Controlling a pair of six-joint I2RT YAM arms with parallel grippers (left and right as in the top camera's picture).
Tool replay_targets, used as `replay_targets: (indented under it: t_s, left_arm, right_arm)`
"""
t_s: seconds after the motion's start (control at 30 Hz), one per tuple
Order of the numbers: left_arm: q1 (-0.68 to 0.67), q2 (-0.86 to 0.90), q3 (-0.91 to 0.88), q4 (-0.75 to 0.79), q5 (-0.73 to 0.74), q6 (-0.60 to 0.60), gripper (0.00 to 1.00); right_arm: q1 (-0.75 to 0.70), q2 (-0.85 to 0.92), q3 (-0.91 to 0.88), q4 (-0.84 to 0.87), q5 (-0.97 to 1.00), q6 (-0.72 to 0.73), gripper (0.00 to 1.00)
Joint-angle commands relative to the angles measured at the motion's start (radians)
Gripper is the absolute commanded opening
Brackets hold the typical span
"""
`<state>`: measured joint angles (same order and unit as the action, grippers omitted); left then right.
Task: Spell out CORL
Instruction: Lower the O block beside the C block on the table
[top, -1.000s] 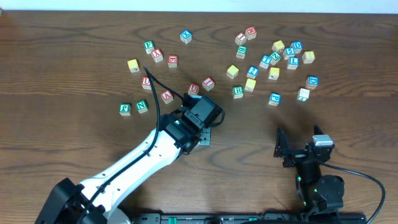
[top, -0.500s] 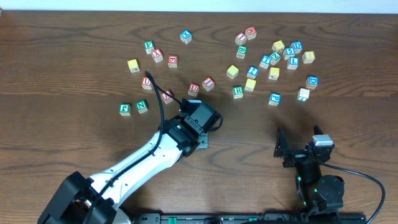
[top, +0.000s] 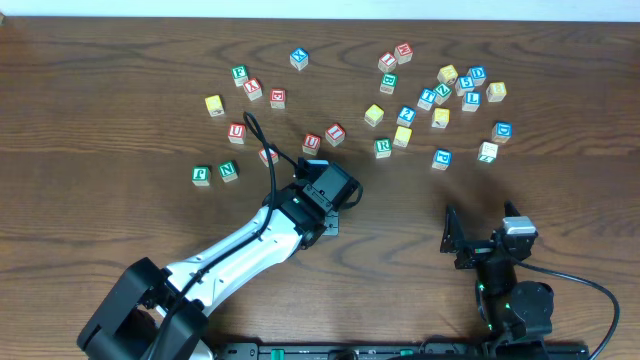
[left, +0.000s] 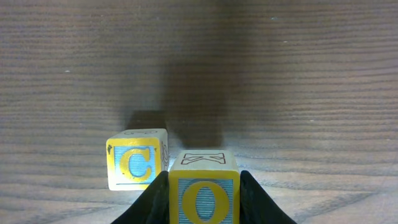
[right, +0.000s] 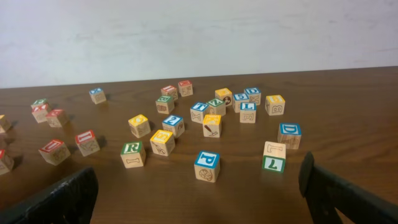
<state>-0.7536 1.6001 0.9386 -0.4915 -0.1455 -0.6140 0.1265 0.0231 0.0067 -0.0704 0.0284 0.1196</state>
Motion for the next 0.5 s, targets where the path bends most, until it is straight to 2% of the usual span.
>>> replay_targets:
  t_s: [0.0, 0.47]
  left_arm:
    - [-0.001, 0.008, -0.025, 0.024, -0.028, -0.008, 0.07]
    - [-0.001, 0.046, -0.069, 0.111, -0.032, 0.012, 0.07]
  right_arm:
    - [-0.011, -0.007, -0.002, -0.004, -0.005, -0.012, 0.99]
    - [-0.011, -0.007, -0.002, -0.004, -0.005, -0.012, 0.99]
